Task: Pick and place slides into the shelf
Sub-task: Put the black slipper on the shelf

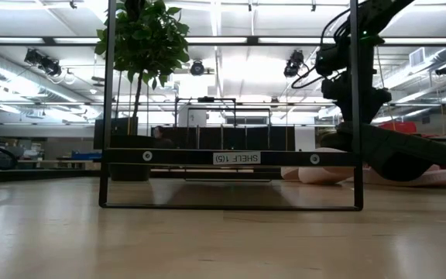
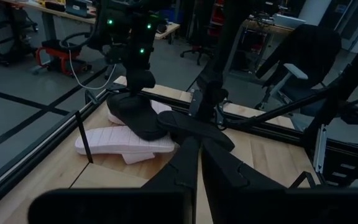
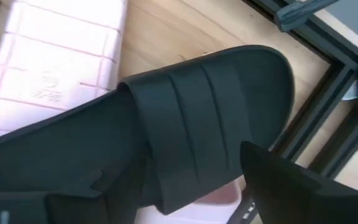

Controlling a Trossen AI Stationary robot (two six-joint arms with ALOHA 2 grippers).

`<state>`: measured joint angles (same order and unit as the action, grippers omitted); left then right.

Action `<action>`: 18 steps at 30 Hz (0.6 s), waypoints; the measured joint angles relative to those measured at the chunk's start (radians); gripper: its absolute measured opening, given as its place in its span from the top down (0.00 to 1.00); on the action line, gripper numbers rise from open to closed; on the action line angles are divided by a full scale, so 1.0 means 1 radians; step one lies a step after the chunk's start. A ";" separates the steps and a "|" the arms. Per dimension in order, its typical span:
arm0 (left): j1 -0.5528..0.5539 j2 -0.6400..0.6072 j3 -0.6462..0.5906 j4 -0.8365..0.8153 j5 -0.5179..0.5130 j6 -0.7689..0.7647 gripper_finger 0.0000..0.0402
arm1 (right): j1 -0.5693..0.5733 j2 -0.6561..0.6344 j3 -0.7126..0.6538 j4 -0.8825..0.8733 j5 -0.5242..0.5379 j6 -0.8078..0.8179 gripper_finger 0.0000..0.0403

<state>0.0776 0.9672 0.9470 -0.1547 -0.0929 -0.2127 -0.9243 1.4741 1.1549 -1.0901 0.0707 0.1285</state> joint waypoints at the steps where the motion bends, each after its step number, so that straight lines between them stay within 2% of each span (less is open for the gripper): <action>1: 0.000 0.000 0.000 0.000 0.000 0.000 0.94 | 0.003 0.004 0.000 0.000 0.010 0.002 0.35; 11: 0.000 0.000 0.000 -0.001 0.000 0.000 0.91 | 0.010 0.005 0.000 -0.028 0.028 0.001 0.35; 18: 0.000 0.000 0.000 -0.014 0.000 0.000 0.93 | 0.040 0.005 0.000 -0.042 0.029 0.001 0.35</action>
<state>0.0776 0.9672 0.9470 -0.1683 -0.0929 -0.2131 -0.8839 1.4792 1.1549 -1.1316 0.0993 0.1291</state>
